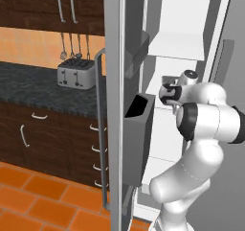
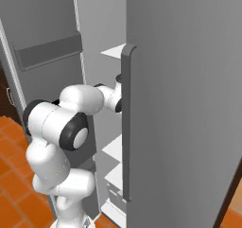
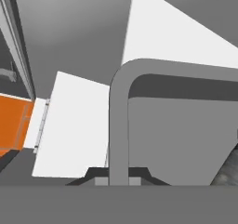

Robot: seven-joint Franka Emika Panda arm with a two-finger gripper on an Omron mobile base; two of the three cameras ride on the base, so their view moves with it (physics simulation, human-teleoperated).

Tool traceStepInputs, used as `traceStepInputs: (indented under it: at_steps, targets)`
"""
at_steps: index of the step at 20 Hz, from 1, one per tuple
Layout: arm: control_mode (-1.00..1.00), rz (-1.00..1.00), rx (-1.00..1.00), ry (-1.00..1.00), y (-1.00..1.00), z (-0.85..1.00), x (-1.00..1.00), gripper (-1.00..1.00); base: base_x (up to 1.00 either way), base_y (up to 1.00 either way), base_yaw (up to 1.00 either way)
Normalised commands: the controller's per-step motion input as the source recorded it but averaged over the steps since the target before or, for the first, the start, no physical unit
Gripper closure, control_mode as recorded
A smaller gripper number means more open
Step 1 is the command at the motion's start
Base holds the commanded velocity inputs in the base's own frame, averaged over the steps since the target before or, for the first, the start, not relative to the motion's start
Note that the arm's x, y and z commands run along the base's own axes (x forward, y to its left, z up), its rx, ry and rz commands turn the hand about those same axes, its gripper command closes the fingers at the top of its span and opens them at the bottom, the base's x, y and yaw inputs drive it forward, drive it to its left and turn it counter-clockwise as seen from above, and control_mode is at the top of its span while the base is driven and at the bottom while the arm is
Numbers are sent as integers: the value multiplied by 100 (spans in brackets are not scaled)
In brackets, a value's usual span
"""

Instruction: Take the meat container that has the fish and place it on the second highest rack of the freezer. Then take the vegetable container that has the potato and lemon wedge and place it on the highest rack of the freezer.

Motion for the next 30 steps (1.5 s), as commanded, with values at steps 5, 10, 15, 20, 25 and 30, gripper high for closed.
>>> traceStepInputs:
  at_steps: [5, 10, 15, 20, 25, 30]
  targets:
    - [-100, -1, 0, 0, -19, -9, 23, 100, 0, 0, 0]
    - [-100, -1, 0, 0, -17, -9, 27, 100, 0, 0, 0]
    - [-100, 0, 0, 0, -8, -23, 34, 100, 0, 0, 0]
    - [-100, 0, 0, 0, -3, -33, 25, 100, 0, 0, 0]
    - [-100, 0, 0, 0, 0, 0, 0, 100, 0, 0, 0]
    - [-100, 0, 0, 0, 0, 0, 0, -100, 0, 0, 0]
